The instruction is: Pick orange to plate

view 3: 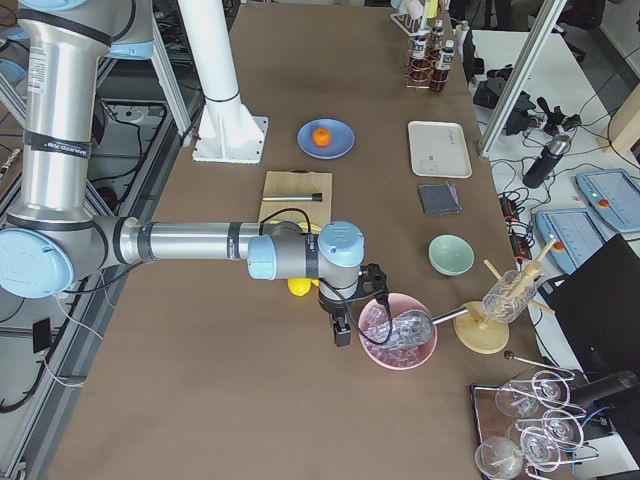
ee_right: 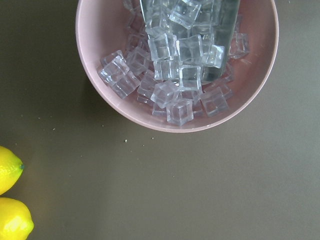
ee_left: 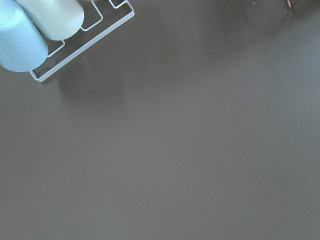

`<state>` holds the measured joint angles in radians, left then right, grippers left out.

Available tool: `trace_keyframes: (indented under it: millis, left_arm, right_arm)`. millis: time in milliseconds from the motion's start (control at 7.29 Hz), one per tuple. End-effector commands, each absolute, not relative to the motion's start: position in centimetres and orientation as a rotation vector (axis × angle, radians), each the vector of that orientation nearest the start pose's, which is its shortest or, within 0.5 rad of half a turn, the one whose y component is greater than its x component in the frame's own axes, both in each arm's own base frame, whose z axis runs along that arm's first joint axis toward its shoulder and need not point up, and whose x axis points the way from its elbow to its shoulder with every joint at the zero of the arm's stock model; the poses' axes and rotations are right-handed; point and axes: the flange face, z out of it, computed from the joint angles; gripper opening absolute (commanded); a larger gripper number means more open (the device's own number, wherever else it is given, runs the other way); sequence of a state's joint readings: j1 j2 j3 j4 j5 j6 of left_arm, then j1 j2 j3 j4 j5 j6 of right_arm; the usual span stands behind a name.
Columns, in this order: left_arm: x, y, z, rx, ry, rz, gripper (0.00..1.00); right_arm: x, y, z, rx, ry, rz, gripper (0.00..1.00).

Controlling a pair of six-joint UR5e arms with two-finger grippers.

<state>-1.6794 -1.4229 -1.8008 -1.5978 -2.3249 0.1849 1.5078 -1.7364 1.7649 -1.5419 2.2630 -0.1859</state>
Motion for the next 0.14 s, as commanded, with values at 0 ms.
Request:
trace_keyframes:
  millis: [0]
  left_arm:
    - [-11.18, -42.59, 61.11, 0.240, 0.730, 0.122, 0.97]
  right_arm:
    - [4.24, -42.62, 63.93, 0.096, -0.698, -0.251, 1.00]
